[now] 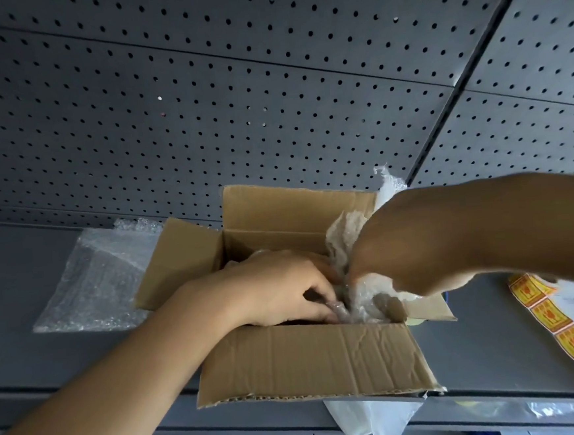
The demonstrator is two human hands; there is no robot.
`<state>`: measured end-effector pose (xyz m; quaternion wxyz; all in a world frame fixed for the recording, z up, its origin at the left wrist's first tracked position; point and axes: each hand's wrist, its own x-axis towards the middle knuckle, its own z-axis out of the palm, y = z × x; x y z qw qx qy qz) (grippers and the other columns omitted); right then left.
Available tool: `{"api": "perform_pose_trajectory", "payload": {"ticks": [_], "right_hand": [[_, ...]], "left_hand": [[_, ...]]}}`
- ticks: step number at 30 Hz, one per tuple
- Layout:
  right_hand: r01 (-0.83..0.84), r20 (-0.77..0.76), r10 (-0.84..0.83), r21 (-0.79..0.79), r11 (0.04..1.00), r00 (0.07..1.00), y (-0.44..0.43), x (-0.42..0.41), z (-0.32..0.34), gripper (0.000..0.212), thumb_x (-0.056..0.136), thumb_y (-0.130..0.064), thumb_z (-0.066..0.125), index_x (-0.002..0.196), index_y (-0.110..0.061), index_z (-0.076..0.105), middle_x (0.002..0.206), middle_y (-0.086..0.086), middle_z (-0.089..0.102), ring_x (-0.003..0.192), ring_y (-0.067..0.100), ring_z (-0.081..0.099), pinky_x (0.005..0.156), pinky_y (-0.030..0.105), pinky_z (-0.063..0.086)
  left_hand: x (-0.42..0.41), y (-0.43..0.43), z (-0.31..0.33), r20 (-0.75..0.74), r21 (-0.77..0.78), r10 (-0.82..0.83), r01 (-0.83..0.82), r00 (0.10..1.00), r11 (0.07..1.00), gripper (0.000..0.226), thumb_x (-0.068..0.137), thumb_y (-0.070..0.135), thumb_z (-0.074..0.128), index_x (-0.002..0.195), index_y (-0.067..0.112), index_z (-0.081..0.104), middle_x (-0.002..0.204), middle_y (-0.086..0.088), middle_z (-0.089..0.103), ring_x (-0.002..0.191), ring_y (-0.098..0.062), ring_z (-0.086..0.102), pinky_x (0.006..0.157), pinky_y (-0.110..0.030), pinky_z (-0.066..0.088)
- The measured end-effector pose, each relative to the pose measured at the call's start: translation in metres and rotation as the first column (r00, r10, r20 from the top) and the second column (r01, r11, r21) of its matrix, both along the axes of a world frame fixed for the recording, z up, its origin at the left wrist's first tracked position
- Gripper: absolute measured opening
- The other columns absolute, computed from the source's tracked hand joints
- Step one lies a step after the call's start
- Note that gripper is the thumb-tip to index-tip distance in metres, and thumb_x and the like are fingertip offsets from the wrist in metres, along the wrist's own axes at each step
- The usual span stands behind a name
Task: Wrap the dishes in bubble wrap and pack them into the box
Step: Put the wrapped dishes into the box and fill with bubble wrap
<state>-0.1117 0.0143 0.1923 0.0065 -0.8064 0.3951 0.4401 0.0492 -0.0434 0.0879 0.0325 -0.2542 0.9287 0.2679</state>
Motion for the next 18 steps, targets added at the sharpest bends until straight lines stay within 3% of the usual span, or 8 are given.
{"api": "perform_pose_trajectory", "payload": {"ticks": [2,4,6,7,8,10,14,18], "right_hand": [[-0.025,0.019,0.025,0.009,1.0,1.0,-0.002,-0.005,0.005,0.047,0.101,-0.018,0.053,0.144,-0.037,0.051,0.136,-0.009,0.058,0.124,0.017,0.053,0.086,0.022,0.041],[-0.061,0.04,0.062,-0.046,0.997,0.997,-0.005,-0.004,-0.008,0.042,0.099,-0.015,0.055,0.138,-0.031,0.06,0.129,-0.004,0.064,0.115,0.018,0.056,0.068,0.015,0.035],[-0.066,0.036,0.068,-0.06,0.996,0.997,-0.013,-0.004,-0.028,0.031,0.094,-0.015,0.06,0.12,-0.027,0.072,0.104,-0.002,0.071,0.087,0.016,0.058,0.055,0.016,0.028],[-0.063,0.042,0.065,-0.062,0.996,0.997,-0.018,-0.005,-0.035,0.023,0.09,-0.015,0.062,0.106,-0.023,0.076,0.086,-0.002,0.069,0.073,0.016,0.056,0.054,0.02,0.032],[-0.054,0.055,0.058,-0.068,0.996,0.997,-0.021,-0.005,-0.042,0.015,0.087,-0.014,0.062,0.093,-0.019,0.075,0.07,-0.002,0.061,0.06,0.014,0.05,0.054,0.023,0.035],[-0.043,0.098,0.051,-0.087,0.995,0.994,-0.024,-0.007,-0.05,0.01,0.082,-0.011,0.062,0.081,-0.013,0.072,0.058,-0.001,0.05,0.05,0.015,0.04,0.053,0.025,0.036],[-0.055,0.107,0.066,-0.102,0.993,0.992,-0.023,-0.01,-0.058,0.021,0.085,-0.004,0.054,0.085,-0.015,0.071,0.056,-0.003,0.041,0.049,0.013,0.037,0.046,0.025,0.026],[-0.048,0.105,0.06,-0.111,0.993,0.993,-0.02,-0.006,-0.07,0.019,0.092,-0.005,0.052,0.096,-0.008,0.07,0.062,0.0,0.042,0.066,0.023,0.048,0.053,0.029,0.033]], "left_hand": [[-0.002,0.001,0.002,0.009,0.002,0.0,0.0,1.0,1.0,0.03,0.093,0.057,0.061,0.117,0.042,0.073,0.121,0.025,0.067,0.103,-0.001,0.056,0.093,-0.029,0.046],[-0.002,0.001,0.002,0.005,0.006,0.006,-0.006,1.0,1.0,0.031,0.092,0.058,0.062,0.116,0.042,0.073,0.112,0.029,0.067,0.093,0.002,0.054,0.086,-0.027,0.044],[-0.002,0.002,0.002,0.018,0.008,0.031,-0.031,0.999,0.999,0.032,0.09,0.061,0.063,0.115,0.043,0.073,0.09,0.03,0.063,0.079,0.0,0.052,0.078,-0.026,0.039],[-0.002,0.002,0.001,0.025,0.003,0.04,-0.04,0.999,0.999,0.033,0.09,0.062,0.063,0.115,0.043,0.073,0.09,0.028,0.065,0.079,-0.002,0.053,0.077,-0.026,0.038],[-0.002,0.001,0.001,0.024,-0.003,0.042,-0.042,0.999,0.999,0.034,0.089,0.062,0.063,0.116,0.043,0.073,0.098,0.025,0.069,0.085,-0.003,0.056,0.079,-0.026,0.041],[-0.003,-0.001,-0.003,-0.002,-0.009,0.042,-0.042,0.999,0.999,0.033,0.089,0.062,0.063,0.114,0.042,0.074,0.115,0.022,0.07,0.102,-0.005,0.06,0.092,-0.03,0.047],[-0.001,-0.005,-0.012,-0.057,-0.017,0.023,-0.024,0.998,1.0,0.032,0.088,0.063,0.064,0.11,0.042,0.074,0.122,0.023,0.066,0.114,-0.008,0.059,0.099,-0.04,0.048],[-0.001,-0.006,-0.016,-0.09,-0.018,0.009,-0.011,0.996,1.0,0.031,0.089,0.06,0.064,0.111,0.04,0.076,0.126,0.023,0.062,0.12,-0.008,0.056,0.102,-0.041,0.046]]}}
